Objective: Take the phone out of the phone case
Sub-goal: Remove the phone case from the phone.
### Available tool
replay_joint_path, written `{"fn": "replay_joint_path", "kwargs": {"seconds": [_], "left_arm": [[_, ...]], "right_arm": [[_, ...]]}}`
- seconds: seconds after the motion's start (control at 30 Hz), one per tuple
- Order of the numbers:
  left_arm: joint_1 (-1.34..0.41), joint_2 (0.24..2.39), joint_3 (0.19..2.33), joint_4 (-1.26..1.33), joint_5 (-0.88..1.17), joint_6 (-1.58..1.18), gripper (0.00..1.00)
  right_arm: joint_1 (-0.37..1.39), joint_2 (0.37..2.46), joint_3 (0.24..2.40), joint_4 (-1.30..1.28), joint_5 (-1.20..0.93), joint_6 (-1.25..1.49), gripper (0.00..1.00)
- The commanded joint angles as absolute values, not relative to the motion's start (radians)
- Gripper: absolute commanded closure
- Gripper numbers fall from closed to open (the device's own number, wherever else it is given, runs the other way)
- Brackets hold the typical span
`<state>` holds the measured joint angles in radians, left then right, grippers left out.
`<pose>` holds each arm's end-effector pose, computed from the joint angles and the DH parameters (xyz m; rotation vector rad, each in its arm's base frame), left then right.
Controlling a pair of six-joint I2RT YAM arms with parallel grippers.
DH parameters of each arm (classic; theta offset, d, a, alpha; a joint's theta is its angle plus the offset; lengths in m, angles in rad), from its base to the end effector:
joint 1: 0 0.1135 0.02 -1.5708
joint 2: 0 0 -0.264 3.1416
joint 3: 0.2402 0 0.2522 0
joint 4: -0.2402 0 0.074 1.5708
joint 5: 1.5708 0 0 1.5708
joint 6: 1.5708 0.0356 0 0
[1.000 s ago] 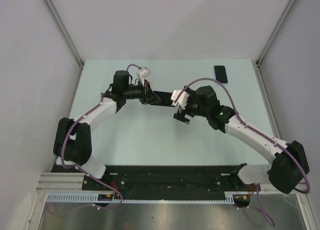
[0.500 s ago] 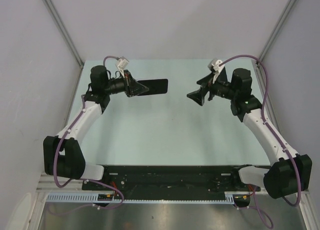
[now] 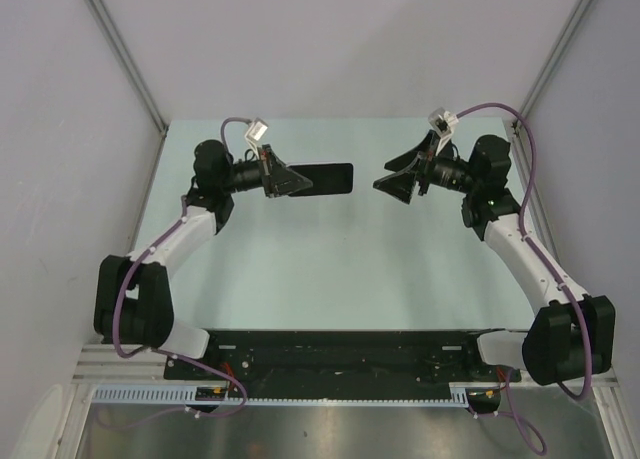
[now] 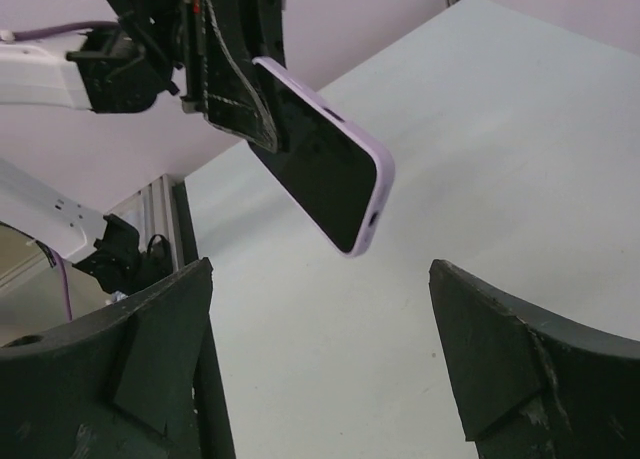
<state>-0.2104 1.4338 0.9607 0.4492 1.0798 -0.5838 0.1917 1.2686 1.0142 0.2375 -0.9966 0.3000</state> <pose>0.3065 -0.0976 0.3146 0.6016 1.6861 -1.4374 0.2760 0.0840 0.3604 -0.7226 1.5467 1.1546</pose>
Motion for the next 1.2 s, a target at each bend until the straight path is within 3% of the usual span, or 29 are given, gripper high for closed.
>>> {"fn": "replay_joint_path", "kwargs": {"seconds": [0.0, 0.3, 0.5, 0.67, 0.73, 0.8, 1.17], "left_arm": [[-0.256, 1.482, 0.988, 0.717, 1.140, -0.728, 1.00], [-0.313, 1.489, 0.976, 0.948, 1.138, -0.876, 1.00], [-0.325, 1.548, 0.900, 1.480, 1.121, -1.222, 1.00], [-0.327, 1.577, 0.867, 1.502, 1.083, -1.207, 1.00], [-0.327, 1.585, 0.858, 1.502, 1.068, -1.180, 1.00], [-0.327, 1.588, 0.847, 1.506, 1.051, -1.169, 1.00], [-0.330, 1.585, 0.776, 1.615, 1.005, -1.195, 1.00]], "right_arm": [[0.184, 1.284, 1.005, 0.423, -1.039, 0.446, 0.08], [0.181, 1.273, 0.928, 0.672, -1.006, 0.635, 0.11], [0.164, 1.241, 0.896, 0.742, -0.947, 0.682, 0.13], [0.167, 1.305, 0.876, 1.021, -0.946, 0.917, 0.20], [0.170, 1.356, 0.873, 1.102, -0.948, 1.000, 0.32], [0.178, 1.385, 0.873, 1.218, -0.956, 1.055, 0.36], [0.218, 1.430, 0.827, 1.206, -0.904, 0.942, 0.38]]}}
